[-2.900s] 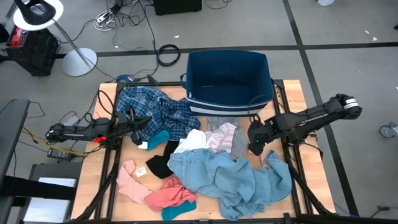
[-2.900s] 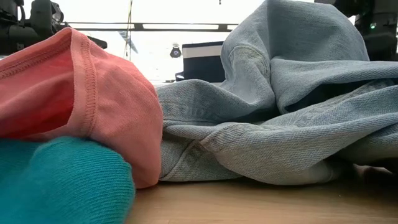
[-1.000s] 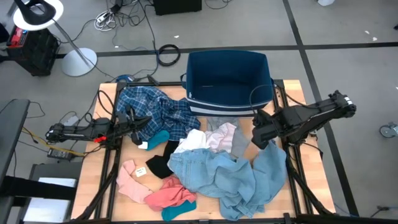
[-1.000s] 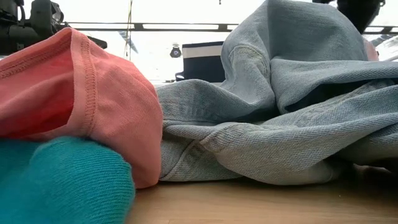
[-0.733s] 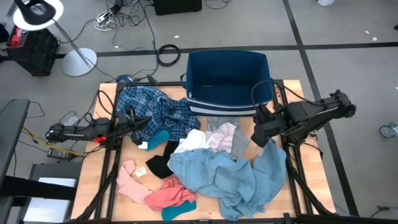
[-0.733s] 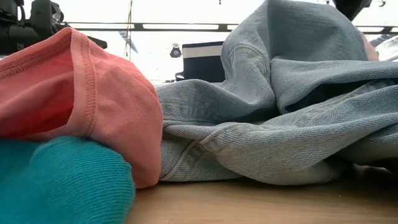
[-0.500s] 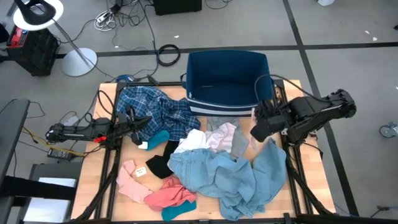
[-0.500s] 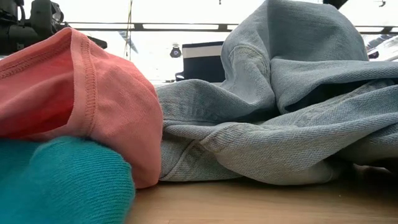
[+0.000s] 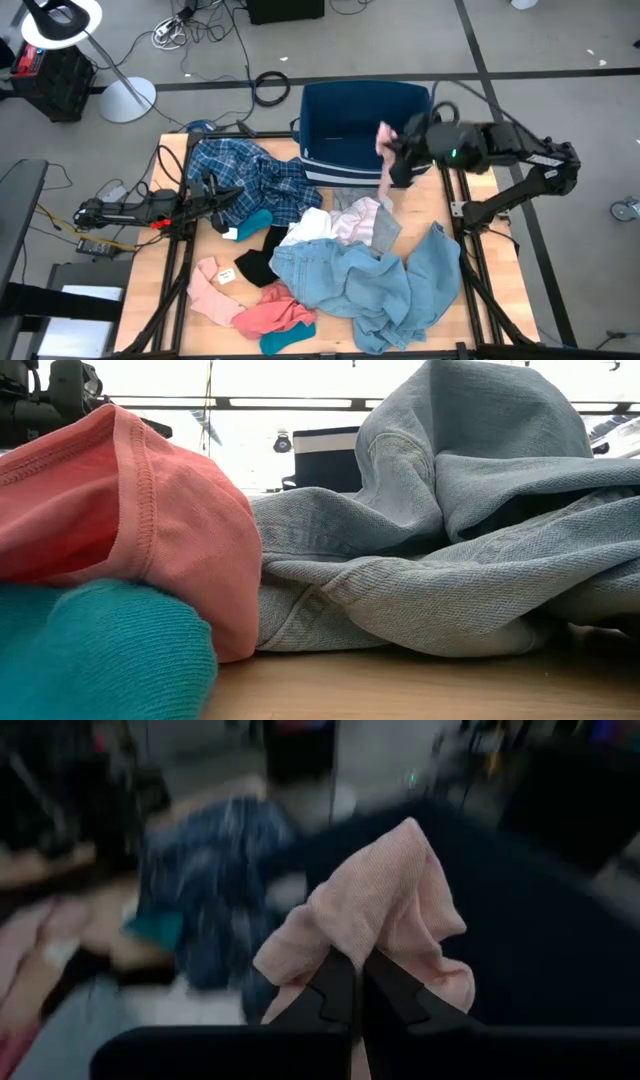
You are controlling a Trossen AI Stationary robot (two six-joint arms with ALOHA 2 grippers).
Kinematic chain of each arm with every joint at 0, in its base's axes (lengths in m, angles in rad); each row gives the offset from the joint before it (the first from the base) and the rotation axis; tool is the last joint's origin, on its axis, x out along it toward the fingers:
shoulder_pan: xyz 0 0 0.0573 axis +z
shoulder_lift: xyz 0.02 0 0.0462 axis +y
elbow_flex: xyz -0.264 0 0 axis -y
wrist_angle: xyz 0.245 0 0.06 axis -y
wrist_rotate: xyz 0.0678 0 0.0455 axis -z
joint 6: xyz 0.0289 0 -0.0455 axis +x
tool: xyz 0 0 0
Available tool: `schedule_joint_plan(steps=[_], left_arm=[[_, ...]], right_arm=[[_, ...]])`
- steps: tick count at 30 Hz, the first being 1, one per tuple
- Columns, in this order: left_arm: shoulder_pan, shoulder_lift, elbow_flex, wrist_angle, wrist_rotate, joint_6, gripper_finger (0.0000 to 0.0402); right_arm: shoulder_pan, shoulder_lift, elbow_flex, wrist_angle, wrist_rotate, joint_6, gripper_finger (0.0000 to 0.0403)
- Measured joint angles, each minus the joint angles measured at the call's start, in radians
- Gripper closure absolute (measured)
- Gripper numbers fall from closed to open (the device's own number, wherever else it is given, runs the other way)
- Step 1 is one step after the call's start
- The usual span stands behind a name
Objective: Sort clothes
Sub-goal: Put the light pink sock into the blue bin
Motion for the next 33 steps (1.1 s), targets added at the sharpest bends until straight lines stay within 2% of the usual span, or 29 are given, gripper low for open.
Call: schedule_joint_plan(steps=[6, 12, 20, 27, 33], left_arm=[[0.0, 0.0, 0.0, 0.0, 0.0, 0.0, 0.0396], [0.0, 0.0, 0.0, 0.0, 0.0, 0.0, 0.0396], [0.0, 0.0, 0.0, 0.0, 0.0, 0.0, 0.0396], [0.0, 0.0, 0.0, 0.0, 0.0, 0.0, 0.0396], [0.0, 0.0, 0.0, 0.0, 0.0, 0.0, 0.0396]], right_arm=[[-0.158, 0.012, 0.005, 0.269, 0.0, -0.228, 0.0399], [-0.335, 0.061, 0.005, 0.348, 0.0, -0.279, 0.0398], [-0.481, 0.165, 0.005, 0.207, -0.046, -0.184, 0.0373], [-0.552, 0.269, 0.004, -0.018, -0.24, -0.098, 0.031], [-0.572, 0.321, 0.003, -0.102, -0.285, -0.085, 0.0256]])
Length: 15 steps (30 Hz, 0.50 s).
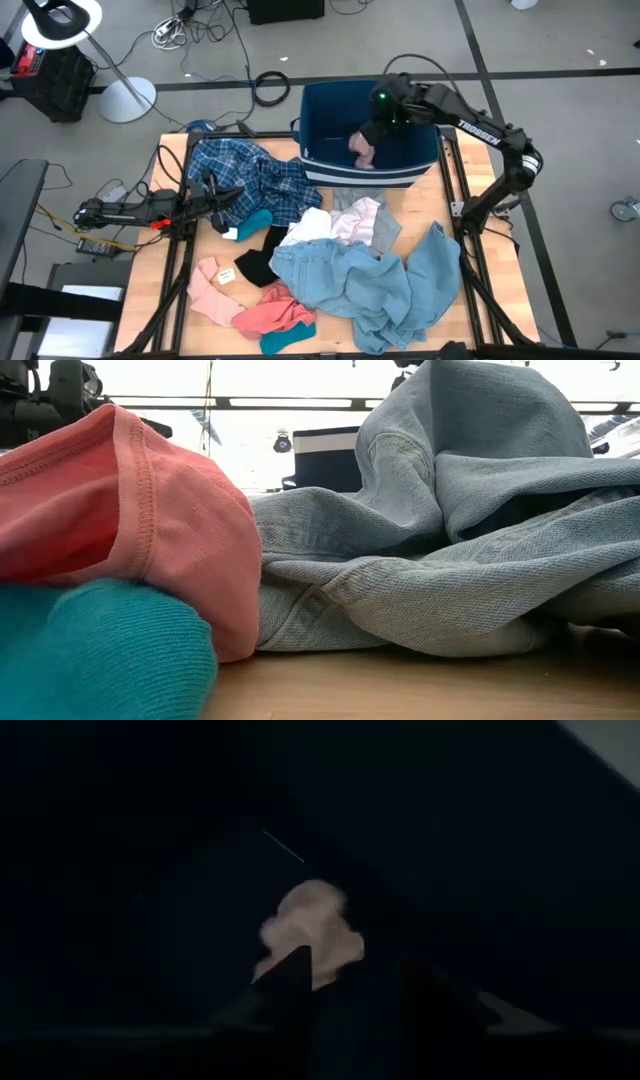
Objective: Sort clothes
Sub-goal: Put the light pink sock into the blue bin, then put the blue pants into the blue bin
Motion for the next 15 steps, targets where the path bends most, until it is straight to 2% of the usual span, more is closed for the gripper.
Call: schedule_joint_plan(steps=[7, 15], left_arm=[[0.0, 0.0, 0.0, 0.0, 0.0, 0.0, 0.0396], [0.0, 0.0, 0.0, 0.0, 0.0, 0.0, 0.0396]], right_arm=[[0.001, -0.007, 0.0, 0.008, -0.004, -0.001, 0.0222], [0.04, -0.077, 0.0, -0.004, -0.094, -0.049, 0.0215]])
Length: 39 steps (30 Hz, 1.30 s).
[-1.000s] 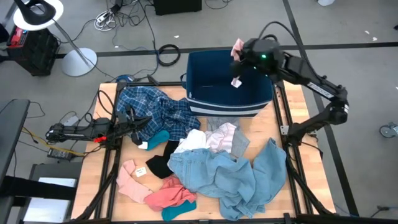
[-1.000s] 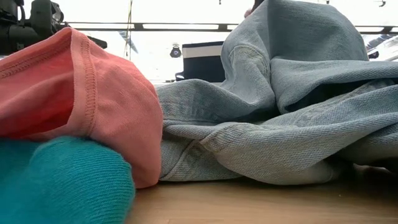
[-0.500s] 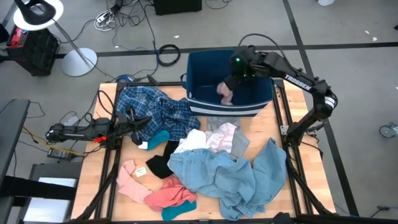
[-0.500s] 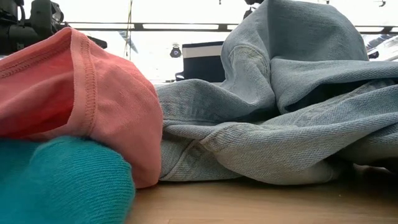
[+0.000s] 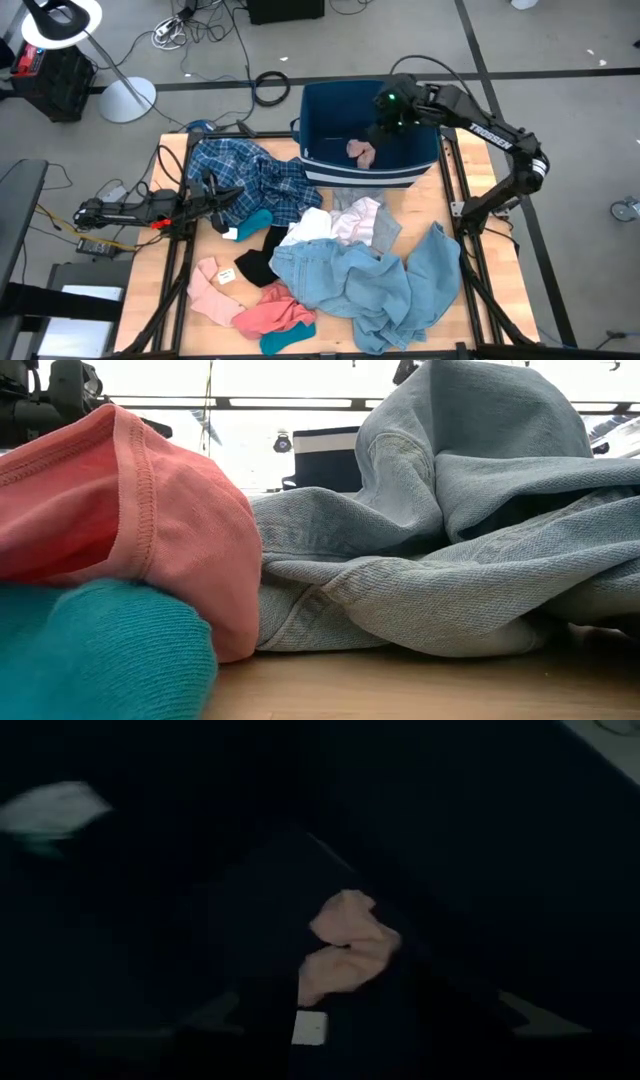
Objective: Sort clothes
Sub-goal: Put the blue pants into the blue bin
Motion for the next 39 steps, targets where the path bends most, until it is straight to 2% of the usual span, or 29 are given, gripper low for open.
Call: schedule_joint_plan(steps=[9, 15, 20, 25, 29, 39], left_arm=[[0.0, 0.0, 0.0, 0.0, 0.0, 0.0, 0.0396], [0.0, 0.0, 0.0, 0.0, 0.0, 0.0, 0.0396], [0.0, 0.0, 0.0, 0.0, 0.0, 0.0, 0.0396], [0.0, 0.0, 0.0, 0.0, 0.0, 0.0, 0.0396], [0.0, 0.0, 0.0, 0.0, 0.0, 0.0, 0.0396], [0.0, 0.0, 0.0, 0.001, 0.0, 0.0, 0.0396]], right_arm=[[0.115, -0.091, 0.0, -0.132, -0.013, 0.047, 0.0196], [0.225, -0.125, 0.0, -0.215, -0.02, 0.091, 0.0161], [0.345, -0.144, 0.0, -0.241, -0.067, 0.117, 0.0126], [0.488, -0.132, 0.0, -0.242, -0.132, 0.154, 0.0102], [0.595, -0.111, -0.028, -0.223, -0.135, 0.154, 0.0093], [0.747, -0.033, -0.164, -0.087, -0.127, 0.155, 0.0095]])
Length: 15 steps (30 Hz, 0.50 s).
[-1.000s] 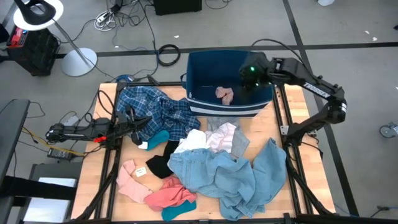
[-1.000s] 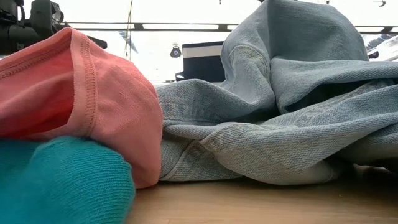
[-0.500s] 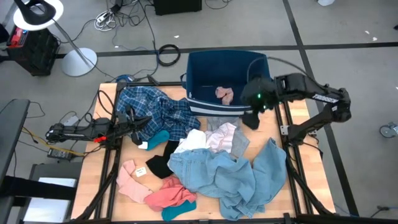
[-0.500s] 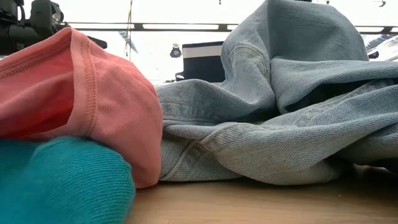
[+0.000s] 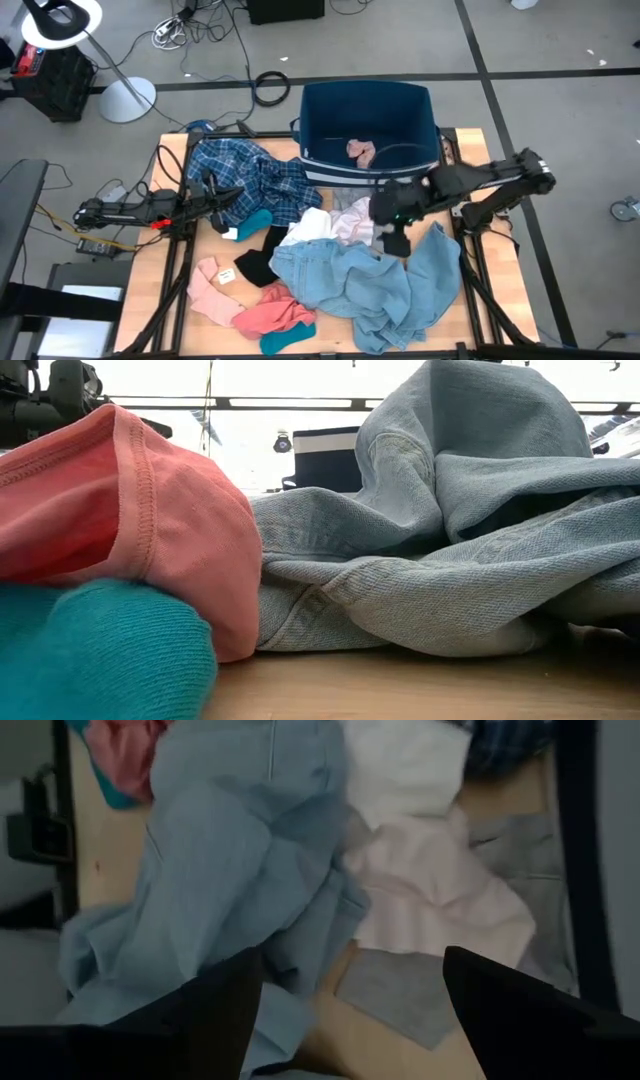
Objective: Sort clothes
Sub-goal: Put the blue pants into the blue bin
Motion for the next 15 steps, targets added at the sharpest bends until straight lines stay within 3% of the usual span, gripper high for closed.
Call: schedule_joint_plan(steps=[15], left_arm=[[0.0, 0.0, 0.0, 0.0, 0.0, 0.0, 0.0396]], right_arm=[[0.082, 0.234, -0.004, 0.07, 0.009, -0.003, 0.0095]])
